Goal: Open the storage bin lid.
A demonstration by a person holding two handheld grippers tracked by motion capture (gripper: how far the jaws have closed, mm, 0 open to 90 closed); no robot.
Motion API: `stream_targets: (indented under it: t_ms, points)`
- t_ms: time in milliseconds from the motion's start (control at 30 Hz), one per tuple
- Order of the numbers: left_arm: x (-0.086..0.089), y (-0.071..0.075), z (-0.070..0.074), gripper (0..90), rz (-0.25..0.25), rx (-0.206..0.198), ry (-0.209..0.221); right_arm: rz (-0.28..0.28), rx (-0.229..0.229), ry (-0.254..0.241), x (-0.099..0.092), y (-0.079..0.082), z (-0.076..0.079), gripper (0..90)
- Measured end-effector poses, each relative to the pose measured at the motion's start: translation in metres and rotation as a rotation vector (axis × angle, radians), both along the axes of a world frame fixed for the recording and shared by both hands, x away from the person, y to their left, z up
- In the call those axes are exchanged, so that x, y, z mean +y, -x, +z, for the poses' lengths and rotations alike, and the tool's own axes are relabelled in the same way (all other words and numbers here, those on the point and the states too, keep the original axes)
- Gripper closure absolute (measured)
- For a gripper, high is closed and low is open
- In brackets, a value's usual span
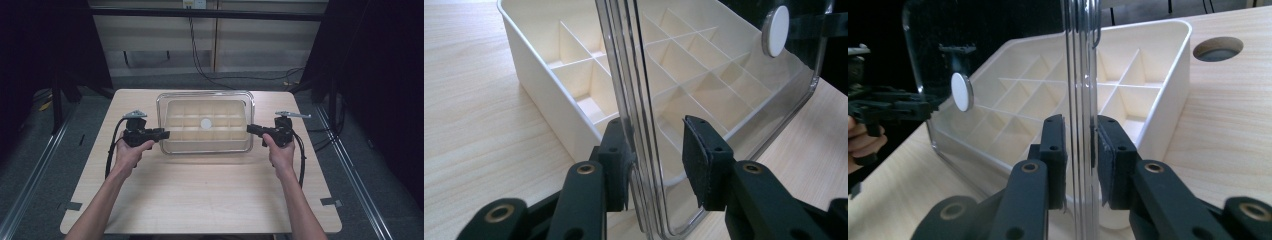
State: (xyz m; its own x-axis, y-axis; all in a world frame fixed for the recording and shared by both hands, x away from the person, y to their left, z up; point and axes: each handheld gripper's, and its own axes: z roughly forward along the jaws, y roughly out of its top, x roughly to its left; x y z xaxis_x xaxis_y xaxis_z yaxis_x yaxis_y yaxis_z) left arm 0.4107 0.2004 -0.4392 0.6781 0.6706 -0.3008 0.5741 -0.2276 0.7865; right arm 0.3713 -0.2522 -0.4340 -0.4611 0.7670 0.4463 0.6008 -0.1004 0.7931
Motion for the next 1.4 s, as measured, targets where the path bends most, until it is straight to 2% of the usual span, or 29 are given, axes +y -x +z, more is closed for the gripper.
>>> stream_targets:
  t_ms: [367,467,567,600,733,900,967,1400]
  points:
    - [-0.001,0.010,0.002,65.5,-0.011,-0.014,0.001,0.013,0.002,0.004,-0.003,0.010,0.000,76.1]
    - [-0.001,0.011,0.002,65.6,-0.018,0.001,-0.002,0.017,-0.002,0.011,-0.003,0.013,0.001,76.1]
    - [0.002,0.013,0.002,65.6,-0.015,0.003,0.010,0.023,-0.001,0.014,-0.002,0.015,0.003,76.4]
    - [0.003,0.013,0.003,65.6,-0.018,0.002,0.000,0.025,-0.001,0.016,-0.001,0.016,0.004,76.5]
    - [0.006,0.016,0.006,65.6,-0.018,-0.005,0.003,0.035,-0.005,0.017,0.001,0.017,0.006,76.7]
    - [0.010,0.021,0.009,66.5,-0.014,-0.012,0.018,0.049,0.000,0.011,0.003,0.019,0.003,76.6]
    - [0.011,0.022,0.009,66.5,-0.014,-0.011,0.011,0.052,0.004,0.013,0.004,0.019,0.003,76.6]
    - [0.015,0.036,0.007,66.2,-0.030,-0.002,0.004,0.074,0.002,0.042,0.008,0.033,0.014,77.2]
